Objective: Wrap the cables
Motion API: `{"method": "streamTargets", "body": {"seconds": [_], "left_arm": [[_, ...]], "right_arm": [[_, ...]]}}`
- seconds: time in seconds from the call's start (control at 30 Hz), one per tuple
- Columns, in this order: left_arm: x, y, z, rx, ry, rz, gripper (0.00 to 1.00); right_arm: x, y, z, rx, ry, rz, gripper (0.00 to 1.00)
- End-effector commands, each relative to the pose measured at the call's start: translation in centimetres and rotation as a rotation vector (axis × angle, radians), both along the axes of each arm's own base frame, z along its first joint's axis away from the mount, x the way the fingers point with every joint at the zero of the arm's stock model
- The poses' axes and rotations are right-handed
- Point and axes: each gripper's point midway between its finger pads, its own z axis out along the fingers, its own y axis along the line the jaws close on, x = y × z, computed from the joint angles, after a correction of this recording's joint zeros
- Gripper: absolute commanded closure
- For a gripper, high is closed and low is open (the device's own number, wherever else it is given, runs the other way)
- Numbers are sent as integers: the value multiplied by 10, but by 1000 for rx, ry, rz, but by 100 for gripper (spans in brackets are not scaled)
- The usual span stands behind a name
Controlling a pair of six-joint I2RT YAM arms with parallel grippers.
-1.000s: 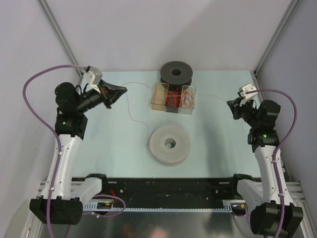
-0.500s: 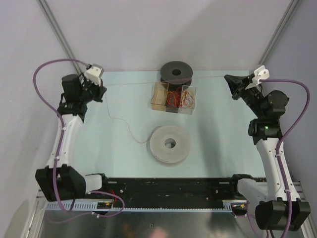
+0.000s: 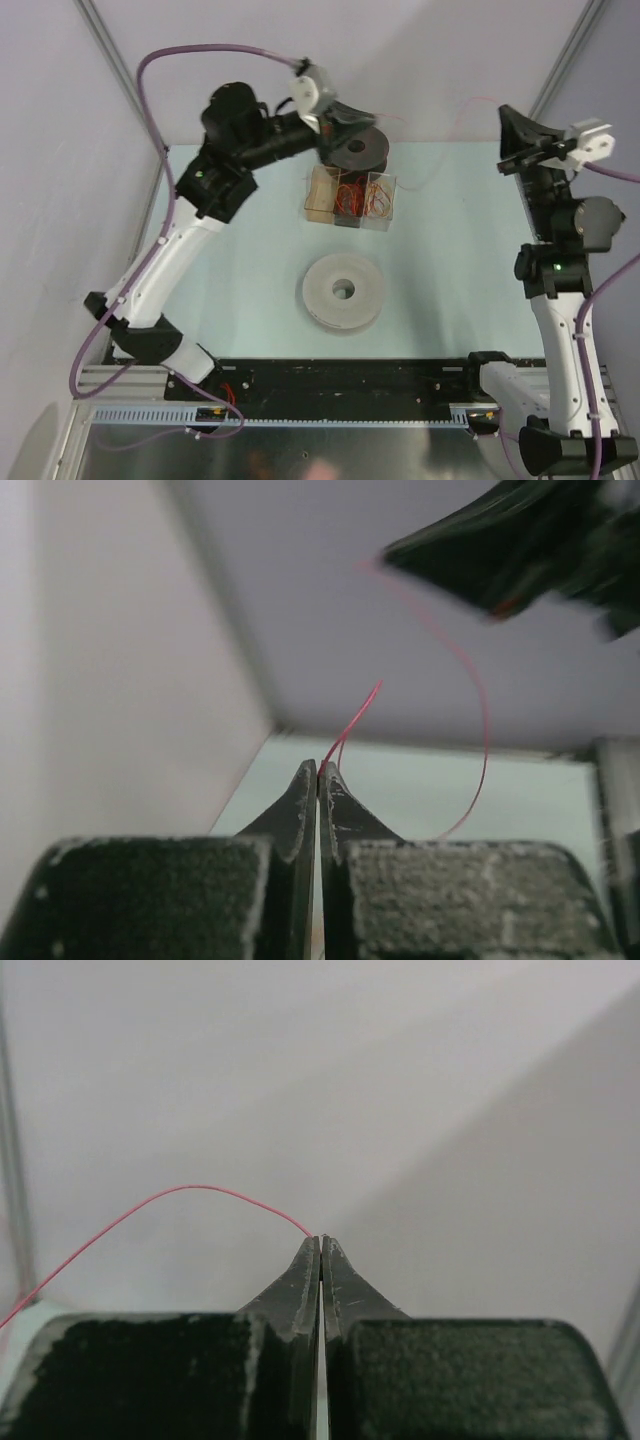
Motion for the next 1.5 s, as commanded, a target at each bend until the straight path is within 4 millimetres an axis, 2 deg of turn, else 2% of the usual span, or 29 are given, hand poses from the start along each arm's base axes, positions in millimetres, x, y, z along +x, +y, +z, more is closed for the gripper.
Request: {"method": "streamTargets", "body": {"seconds": [0.0,0.13,0.2,0.27,0.33,0.37,0.4,0.5,0.57,0.6,0.73,0.8,0.87,0.97,1.07,1.17,1.37,1.47], "left_arm": [[-57,-62,45,-111,-18,-230,100],[-90,-99,86,-220,-71,-360,100],[-94,-115,88,-259,-23,-400,100],[-83,-134,65,-247,62,-399,100],[-59,-150,18,-194,157,-334,100],[-46,-152,-6,-163,190,-297,95],[-29,-150,-34,-130,226,-248,83],[14,-118,-98,-71,368,-146,43],[27,-85,-119,-60,444,-125,26],[25,-68,-126,-45,456,-143,22],[2,2,-107,-39,319,-160,18],[-20,25,-99,-36,262,-175,21],[-44,40,-94,-37,217,-197,24],[-76,49,-97,-33,205,-243,28],[-85,53,-102,-53,270,-237,32],[-93,49,-110,-65,359,-263,35],[-105,33,-134,-51,470,-289,34],[-108,30,-149,-28,511,-288,37]], "right_arm": [[-51,-38,66,59,-201,-182,100],[-70,-51,80,60,-246,-257,100],[-75,-54,84,55,-261,-282,100],[-77,-56,86,47,-267,-297,100],[-74,-54,84,35,-251,-291,100],[-70,-52,80,25,-236,-278,100],[-67,-48,76,9,-217,-258,100],[-49,-34,57,-37,-138,-188,100],[-36,-21,42,-80,-87,-121,100],[-30,-15,34,-96,-63,-82,100],[-9,24,-3,-145,49,147,100],[-3,48,-25,-146,122,284,100],[-6,76,-46,-160,183,430,100],[-23,116,-72,-191,239,609,100],[-46,147,-92,-245,264,724,100],[-66,169,-104,-297,262,783,100],[-92,192,-113,-327,269,858,100],[-100,197,-115,-337,269,883,100]]}}
